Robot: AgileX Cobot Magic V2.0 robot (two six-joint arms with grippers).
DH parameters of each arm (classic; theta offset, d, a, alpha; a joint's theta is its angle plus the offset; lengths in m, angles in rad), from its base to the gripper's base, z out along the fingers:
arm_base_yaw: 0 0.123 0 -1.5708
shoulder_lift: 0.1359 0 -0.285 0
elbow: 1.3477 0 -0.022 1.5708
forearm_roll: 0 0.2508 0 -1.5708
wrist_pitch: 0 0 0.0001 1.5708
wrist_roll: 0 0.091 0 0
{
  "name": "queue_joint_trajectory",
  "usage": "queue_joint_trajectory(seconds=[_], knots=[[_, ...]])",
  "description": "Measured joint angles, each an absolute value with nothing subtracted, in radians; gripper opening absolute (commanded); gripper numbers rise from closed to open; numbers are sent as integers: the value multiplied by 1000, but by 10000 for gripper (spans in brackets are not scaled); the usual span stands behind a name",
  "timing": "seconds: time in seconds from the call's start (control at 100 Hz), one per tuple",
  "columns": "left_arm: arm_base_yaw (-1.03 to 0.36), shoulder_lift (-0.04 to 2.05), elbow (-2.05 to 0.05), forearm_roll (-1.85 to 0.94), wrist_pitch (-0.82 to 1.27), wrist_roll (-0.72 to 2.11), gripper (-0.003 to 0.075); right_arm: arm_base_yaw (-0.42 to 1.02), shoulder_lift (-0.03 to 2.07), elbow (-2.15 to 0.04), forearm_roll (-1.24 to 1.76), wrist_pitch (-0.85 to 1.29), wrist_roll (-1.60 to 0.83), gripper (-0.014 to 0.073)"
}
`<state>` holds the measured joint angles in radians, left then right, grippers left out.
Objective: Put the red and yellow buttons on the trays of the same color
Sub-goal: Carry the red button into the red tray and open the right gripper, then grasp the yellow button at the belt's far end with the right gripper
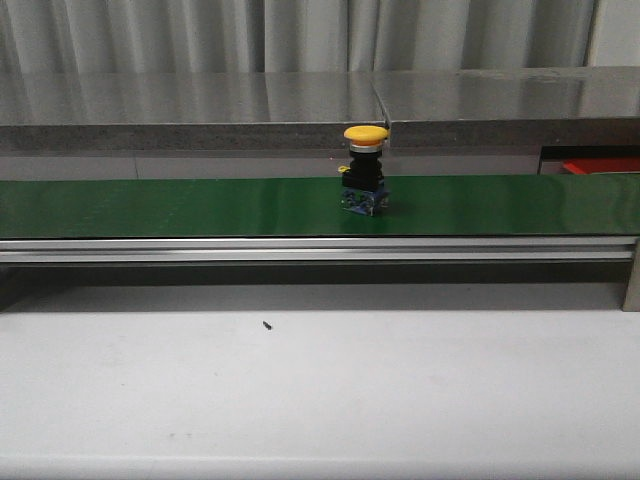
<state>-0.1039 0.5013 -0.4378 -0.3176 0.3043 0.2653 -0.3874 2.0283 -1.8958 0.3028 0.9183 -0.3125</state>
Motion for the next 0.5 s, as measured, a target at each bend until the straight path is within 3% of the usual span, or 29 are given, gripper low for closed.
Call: queue_joint_trajectory(seconds=[0.5], knots=[[-104,501,-438,-318,304,265,-19,-309,1565,-1366,395,914,-538,562]])
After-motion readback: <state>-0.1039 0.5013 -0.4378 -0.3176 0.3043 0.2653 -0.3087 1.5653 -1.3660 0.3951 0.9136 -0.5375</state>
